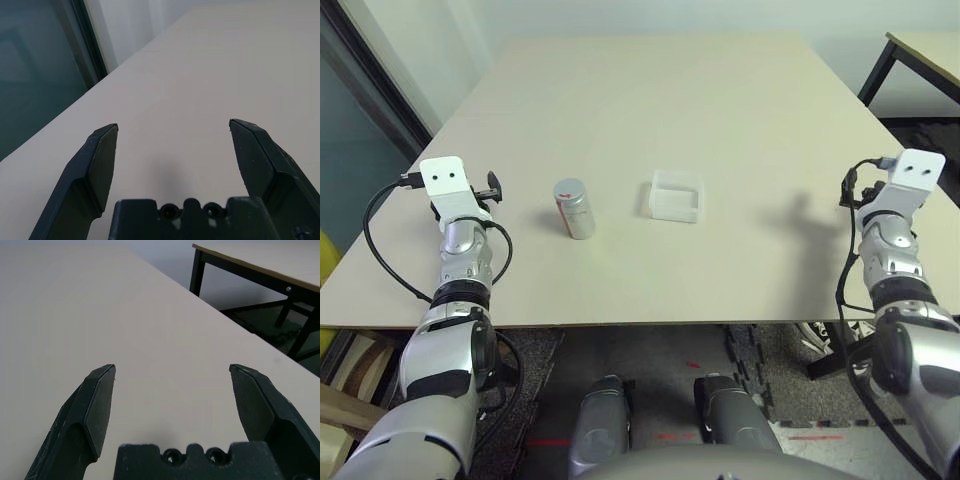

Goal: Pour the medicine from the bottle into the box.

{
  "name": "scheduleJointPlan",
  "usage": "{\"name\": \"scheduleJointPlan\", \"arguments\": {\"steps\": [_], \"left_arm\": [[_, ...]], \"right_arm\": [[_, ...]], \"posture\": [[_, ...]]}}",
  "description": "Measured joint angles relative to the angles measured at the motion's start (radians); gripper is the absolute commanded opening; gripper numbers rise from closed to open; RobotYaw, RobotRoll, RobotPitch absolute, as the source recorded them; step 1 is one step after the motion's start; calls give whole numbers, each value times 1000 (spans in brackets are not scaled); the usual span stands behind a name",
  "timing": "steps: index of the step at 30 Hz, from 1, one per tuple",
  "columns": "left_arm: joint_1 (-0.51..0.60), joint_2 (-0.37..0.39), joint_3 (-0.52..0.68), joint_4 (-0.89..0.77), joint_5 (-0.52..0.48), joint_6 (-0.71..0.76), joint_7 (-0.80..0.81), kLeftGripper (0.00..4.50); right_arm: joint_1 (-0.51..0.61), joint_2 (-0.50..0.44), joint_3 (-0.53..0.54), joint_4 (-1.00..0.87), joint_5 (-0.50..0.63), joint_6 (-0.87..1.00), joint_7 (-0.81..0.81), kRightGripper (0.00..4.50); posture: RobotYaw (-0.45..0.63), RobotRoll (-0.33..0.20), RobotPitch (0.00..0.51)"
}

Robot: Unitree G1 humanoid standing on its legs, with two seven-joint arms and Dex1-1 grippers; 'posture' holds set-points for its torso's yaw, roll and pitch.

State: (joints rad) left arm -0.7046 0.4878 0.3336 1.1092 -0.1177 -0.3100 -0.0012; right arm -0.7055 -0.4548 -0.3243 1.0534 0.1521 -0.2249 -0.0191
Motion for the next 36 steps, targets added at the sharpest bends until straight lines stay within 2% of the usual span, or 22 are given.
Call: {"name": "scheduleJointPlan", "arguments": {"steps": [7, 12, 19, 25, 30, 36], "left_arm": [[1, 1, 3, -9, -17, 1, -57, 4458], [21, 45, 13, -83, -78, 29, -261, 4458], [148, 162, 0, -197, -139, 110, -649, 4458], [226, 246, 0, -316, -203, 205, -914, 4458], [288, 248, -25, -398, -235, 290, -1072, 4458], [294, 248, -70, -438, -239, 310, -1183, 4458]], "right_arm": [[-1, -7, 3, 10, 0, 0, 25, 4500], [-1, -18, 13, 11, 0, 2, 114, 4500], [-8, -51, 42, 11, 1, 11, 274, 4500], [-36, -70, 79, 4, 4, 29, 511, 4500], [-42, -80, 133, -41, 5, 50, 760, 4500], [-75, -116, 188, -91, 11, 95, 990, 4500]], "posture": [[-53, 0, 52], [-41, 0, 56], [-23, 0, 72], [-10, 0, 73], [-10, 0, 75], [-34, 0, 72]]}}
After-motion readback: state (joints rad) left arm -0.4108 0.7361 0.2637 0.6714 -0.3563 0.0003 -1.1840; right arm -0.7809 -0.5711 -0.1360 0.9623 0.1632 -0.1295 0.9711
